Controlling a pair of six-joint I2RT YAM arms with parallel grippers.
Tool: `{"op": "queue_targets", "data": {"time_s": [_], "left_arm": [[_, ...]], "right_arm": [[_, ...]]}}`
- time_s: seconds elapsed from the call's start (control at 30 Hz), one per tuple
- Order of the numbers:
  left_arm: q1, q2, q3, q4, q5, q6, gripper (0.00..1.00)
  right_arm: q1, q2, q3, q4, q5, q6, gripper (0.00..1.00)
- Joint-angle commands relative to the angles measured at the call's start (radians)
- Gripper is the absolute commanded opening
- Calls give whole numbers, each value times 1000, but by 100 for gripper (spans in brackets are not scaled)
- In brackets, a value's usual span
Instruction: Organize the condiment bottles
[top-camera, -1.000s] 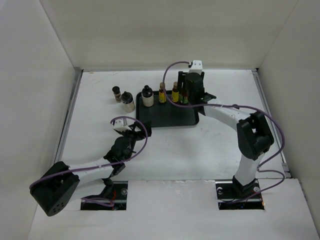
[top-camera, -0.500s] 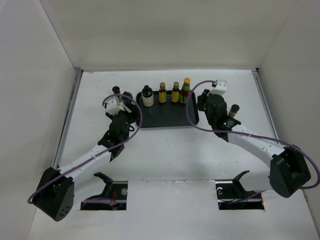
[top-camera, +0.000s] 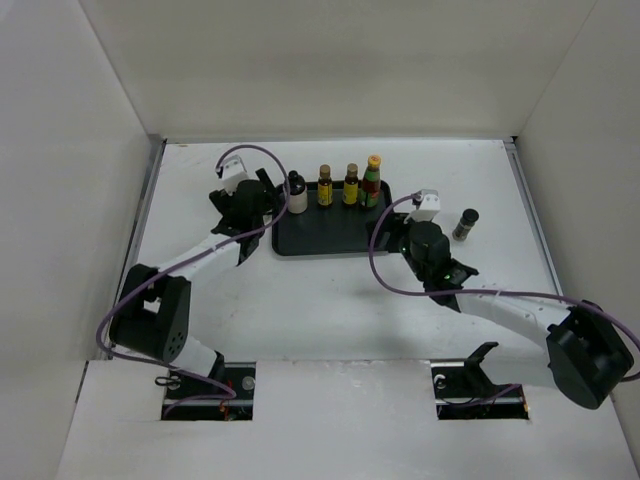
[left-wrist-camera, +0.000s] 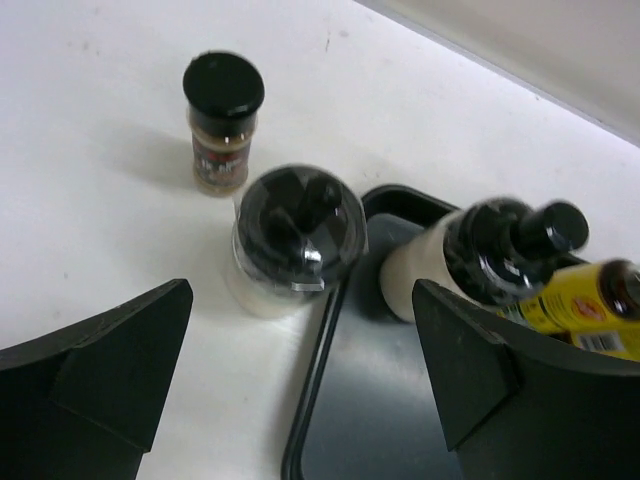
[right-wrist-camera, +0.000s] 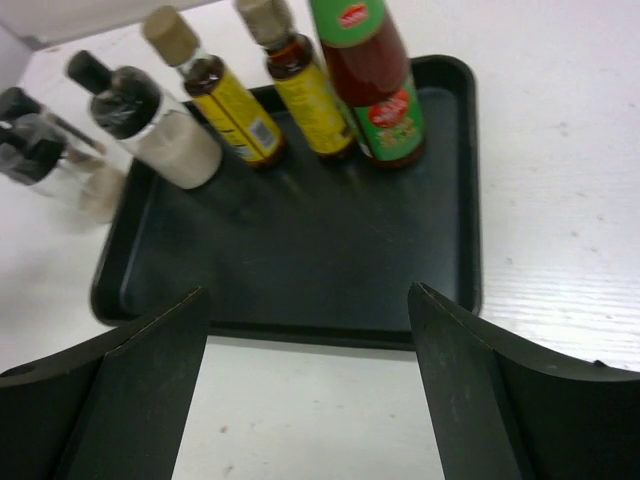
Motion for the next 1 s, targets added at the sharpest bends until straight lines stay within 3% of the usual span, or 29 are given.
{"op": "queue_targets", "data": {"time_s": [0.0, 0.37, 0.43, 0.5, 0.57, 0.63, 0.8, 0.97], "left_arm": [[26, 48, 93, -14, 14, 71, 94], [26, 212, 213, -48, 11, 122, 85], [27, 228, 226, -48, 8, 123, 78], [27, 232, 227, -45, -5, 126, 65], [18, 209, 204, -43, -34, 126, 51], [0, 154, 155, -36, -69, 126, 44], [-80, -59, 49, -11, -178, 151, 42], [-181, -136, 47, -36, -155, 165, 41]], "right_arm": [[21, -19, 3, 101, -23, 12, 86], [21, -23, -12, 117, -37, 18, 89], [21, -22, -14, 117, -37, 18, 89], [20, -22, -15, 117, -37, 18, 89], [15, -22, -17, 117, -37, 18, 89], [14, -22, -19, 118, -37, 20, 89], [9, -16, -22, 126, -37, 20, 89], [7, -19, -23, 126, -32, 20, 89]]}}
